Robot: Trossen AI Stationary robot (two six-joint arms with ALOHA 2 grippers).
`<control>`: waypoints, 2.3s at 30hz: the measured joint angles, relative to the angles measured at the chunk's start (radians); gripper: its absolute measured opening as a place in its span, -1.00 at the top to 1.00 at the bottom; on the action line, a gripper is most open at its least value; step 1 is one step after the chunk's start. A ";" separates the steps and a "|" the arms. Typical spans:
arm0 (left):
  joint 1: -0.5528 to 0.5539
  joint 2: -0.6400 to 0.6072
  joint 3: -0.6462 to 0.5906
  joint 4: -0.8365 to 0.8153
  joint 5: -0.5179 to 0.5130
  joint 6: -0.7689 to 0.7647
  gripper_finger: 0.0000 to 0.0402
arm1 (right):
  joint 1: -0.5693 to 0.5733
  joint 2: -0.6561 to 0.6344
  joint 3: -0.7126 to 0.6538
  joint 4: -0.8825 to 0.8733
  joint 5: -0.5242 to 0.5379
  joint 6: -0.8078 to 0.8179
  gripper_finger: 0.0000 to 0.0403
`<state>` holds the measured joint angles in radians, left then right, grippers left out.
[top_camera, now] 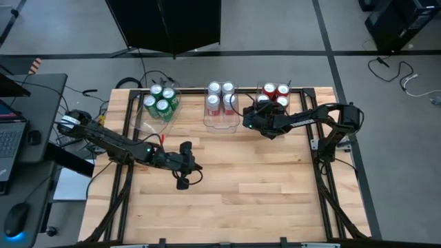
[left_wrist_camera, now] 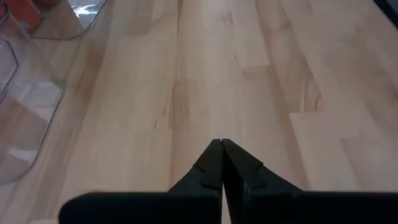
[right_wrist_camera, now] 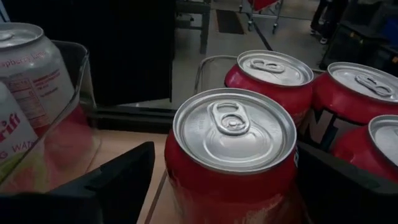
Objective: Sort soda cans
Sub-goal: Put the red soda can into the right transparent bin, then adjust the transparent bins
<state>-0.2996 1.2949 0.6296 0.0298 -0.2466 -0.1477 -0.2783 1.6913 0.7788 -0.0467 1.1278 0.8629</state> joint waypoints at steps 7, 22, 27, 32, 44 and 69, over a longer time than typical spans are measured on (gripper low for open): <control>0.001 -0.007 0.130 -0.316 0.000 -0.039 0.99 | 0.003 -0.044 0.000 -0.007 -0.025 -0.075 -0.69; -0.003 -0.008 0.297 -1.364 -0.144 -0.721 1.00 | 0.175 -0.318 0.000 -0.006 -0.029 -0.389 0.28; 0.023 -0.042 0.222 -1.348 -0.207 -0.777 1.00 | 0.229 -0.346 0.000 -0.007 -0.059 -0.478 0.91; 0.082 -0.060 0.124 -1.323 -0.208 -0.804 1.00 | 0.269 -0.341 0.000 -0.008 -0.089 -0.489 0.88; 0.244 -0.060 -0.019 -0.963 -0.313 -0.635 1.00 | 0.285 -0.341 0.000 0.001 -0.105 -0.491 0.97; 0.259 -0.059 0.343 -1.539 -0.265 -0.635 1.00 | 0.286 -0.340 0.000 -0.016 -0.162 -0.501 1.00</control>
<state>-0.0403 1.2359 0.9726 -1.5094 -0.5119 -0.7824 0.0074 1.3510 0.7788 -0.0624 0.9657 0.3622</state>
